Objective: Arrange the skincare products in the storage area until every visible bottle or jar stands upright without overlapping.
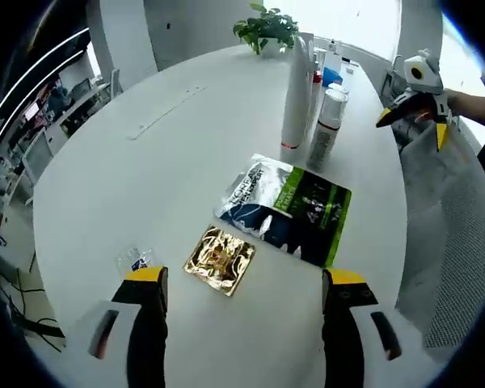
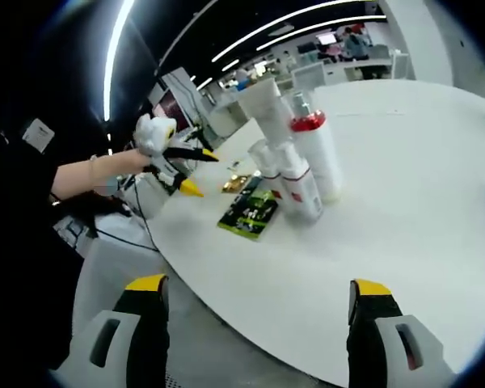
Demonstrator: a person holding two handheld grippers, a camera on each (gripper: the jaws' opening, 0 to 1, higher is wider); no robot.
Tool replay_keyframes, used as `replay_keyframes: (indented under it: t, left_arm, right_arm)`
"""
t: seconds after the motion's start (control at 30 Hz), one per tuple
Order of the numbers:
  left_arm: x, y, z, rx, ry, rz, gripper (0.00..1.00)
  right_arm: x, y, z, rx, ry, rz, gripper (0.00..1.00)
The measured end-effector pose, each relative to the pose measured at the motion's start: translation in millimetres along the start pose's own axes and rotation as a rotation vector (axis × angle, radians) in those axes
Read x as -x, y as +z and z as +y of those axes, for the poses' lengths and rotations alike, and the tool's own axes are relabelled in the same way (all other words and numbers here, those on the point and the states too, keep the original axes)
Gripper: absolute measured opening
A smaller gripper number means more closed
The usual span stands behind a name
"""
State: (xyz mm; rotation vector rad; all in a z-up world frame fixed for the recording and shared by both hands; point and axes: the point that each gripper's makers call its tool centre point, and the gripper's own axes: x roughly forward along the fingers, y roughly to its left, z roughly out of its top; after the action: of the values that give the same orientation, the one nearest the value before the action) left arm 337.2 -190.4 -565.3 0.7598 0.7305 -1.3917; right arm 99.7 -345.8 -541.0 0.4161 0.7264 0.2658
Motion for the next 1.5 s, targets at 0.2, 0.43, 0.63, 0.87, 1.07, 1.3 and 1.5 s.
replay_keyframes:
  t: [0.2,0.43,0.63,0.87,1.07,1.3,1.5]
  left_arm:
    - [14.1,-5.1,-15.3,0.033,0.041,-0.04,0.88]
    - [29.8,-4.0,-24.0,0.147,0.081,-0.105,0.94]
    - [45.5,7.7,-37.6,0.285,0.093,-0.234,0.97]
    - [65.2,10.9,-42.6,0.438,0.174,-0.36,0.98]
    - [78.7,6.7,-51.4,0.487,0.226,-0.395,0.97]
    - [91.8,-7.0,-58.5,0.537,0.333,-0.43,0.96]
    - [92.8,-18.3,-60.6,0.551,0.387,-0.423,0.95]
  right_arm:
    - [0.0,0.6,0.9,0.008,0.001,-0.007,0.97]
    - [-0.2,-0.9,3.9,0.034,0.001,0.002,0.98]
    - [0.7,1.5,0.4,0.038,-0.011,-0.013,0.99]
    - [0.2,0.4,-1.7,0.055,-0.025,-0.016,0.99]
    - [0.6,1.6,0.0,0.068,-0.027,-0.022,0.99]
    - [0.7,3.8,0.4,0.082,-0.03,-0.034,0.99]
    - [2.1,5.9,0.3,0.085,-0.032,-0.048,0.99]
